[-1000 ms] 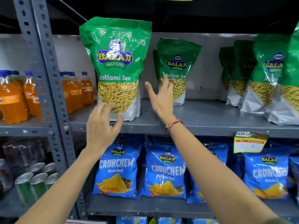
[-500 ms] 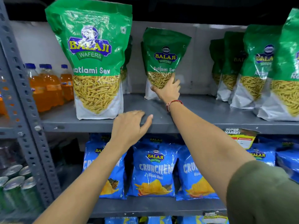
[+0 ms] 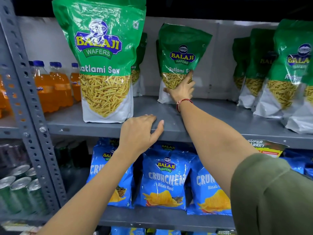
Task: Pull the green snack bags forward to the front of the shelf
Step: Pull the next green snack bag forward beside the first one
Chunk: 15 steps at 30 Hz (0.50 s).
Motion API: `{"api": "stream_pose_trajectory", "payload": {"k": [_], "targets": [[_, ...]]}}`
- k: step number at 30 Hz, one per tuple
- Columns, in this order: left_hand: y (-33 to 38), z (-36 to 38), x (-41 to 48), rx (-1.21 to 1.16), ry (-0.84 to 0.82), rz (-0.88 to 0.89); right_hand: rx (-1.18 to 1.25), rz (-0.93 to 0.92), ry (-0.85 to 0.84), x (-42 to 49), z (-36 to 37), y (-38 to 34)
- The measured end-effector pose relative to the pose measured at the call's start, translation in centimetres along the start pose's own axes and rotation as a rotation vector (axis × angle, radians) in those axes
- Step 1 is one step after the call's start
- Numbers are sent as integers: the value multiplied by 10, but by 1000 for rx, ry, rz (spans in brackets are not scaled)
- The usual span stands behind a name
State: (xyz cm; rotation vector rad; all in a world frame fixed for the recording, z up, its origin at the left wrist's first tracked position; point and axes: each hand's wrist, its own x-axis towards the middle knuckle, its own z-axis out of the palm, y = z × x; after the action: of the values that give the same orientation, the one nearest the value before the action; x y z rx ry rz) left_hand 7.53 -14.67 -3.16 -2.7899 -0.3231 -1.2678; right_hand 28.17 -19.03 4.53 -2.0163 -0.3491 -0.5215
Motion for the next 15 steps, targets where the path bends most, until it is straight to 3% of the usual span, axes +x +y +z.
{"api": "stream_pose_trajectory", "payload": {"k": [15], "targets": [[2,-3,-2,-23,7,6,42,33,-1,2,-4,-13]]}}
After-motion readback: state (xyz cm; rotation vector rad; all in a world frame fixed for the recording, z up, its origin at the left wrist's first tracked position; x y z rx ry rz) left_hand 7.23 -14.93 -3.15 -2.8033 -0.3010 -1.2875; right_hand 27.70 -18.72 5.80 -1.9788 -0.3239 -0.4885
